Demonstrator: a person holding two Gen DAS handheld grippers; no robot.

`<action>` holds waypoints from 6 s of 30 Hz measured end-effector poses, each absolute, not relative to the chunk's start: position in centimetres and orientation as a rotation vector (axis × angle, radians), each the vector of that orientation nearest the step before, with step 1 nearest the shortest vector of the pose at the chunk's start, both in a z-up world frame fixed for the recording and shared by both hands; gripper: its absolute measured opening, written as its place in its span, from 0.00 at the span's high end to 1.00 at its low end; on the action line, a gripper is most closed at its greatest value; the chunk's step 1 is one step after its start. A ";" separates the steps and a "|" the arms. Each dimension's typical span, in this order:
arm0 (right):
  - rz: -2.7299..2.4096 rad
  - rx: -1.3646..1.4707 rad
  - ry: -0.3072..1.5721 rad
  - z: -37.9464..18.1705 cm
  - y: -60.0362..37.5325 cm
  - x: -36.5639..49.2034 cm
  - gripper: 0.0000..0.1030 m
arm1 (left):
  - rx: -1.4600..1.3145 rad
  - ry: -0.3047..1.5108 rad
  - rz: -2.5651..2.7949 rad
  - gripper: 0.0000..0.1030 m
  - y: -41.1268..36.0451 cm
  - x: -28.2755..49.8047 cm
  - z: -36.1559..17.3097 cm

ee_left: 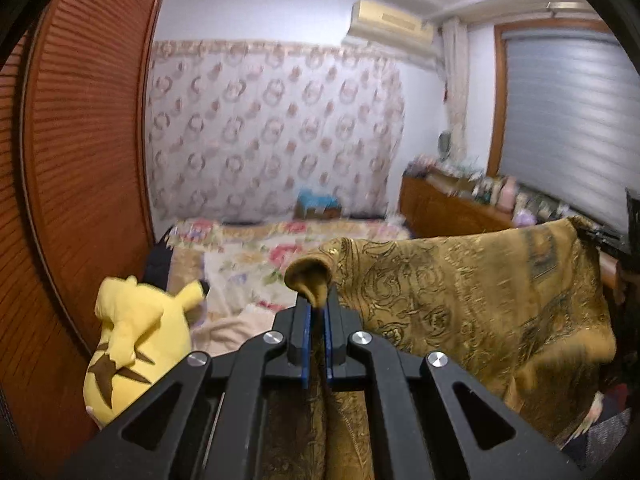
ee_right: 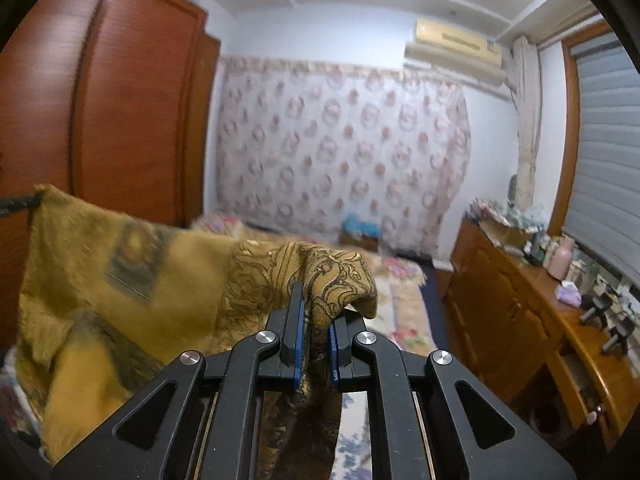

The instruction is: Fold small clothes

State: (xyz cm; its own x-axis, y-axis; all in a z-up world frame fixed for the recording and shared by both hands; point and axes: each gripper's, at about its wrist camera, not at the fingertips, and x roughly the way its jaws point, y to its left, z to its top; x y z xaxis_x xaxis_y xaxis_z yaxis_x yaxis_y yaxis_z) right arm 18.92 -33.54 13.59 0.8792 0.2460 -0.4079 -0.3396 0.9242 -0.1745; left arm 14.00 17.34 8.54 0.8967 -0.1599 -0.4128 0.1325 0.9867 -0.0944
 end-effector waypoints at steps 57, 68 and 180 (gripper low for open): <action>0.290 -0.152 0.851 -9.0 -36.3 15.8 0.52 | -0.031 0.861 -0.116 0.48 13.0 6.9 -9.7; 0.288 -0.152 0.847 -8.9 -36.2 15.6 0.52 | -0.012 0.812 -0.145 0.57 11.8 6.2 -9.3; 0.460 -0.213 0.832 -9.3 -27.9 8.8 0.48 | -0.079 0.836 -0.023 0.48 14.0 0.2 -11.1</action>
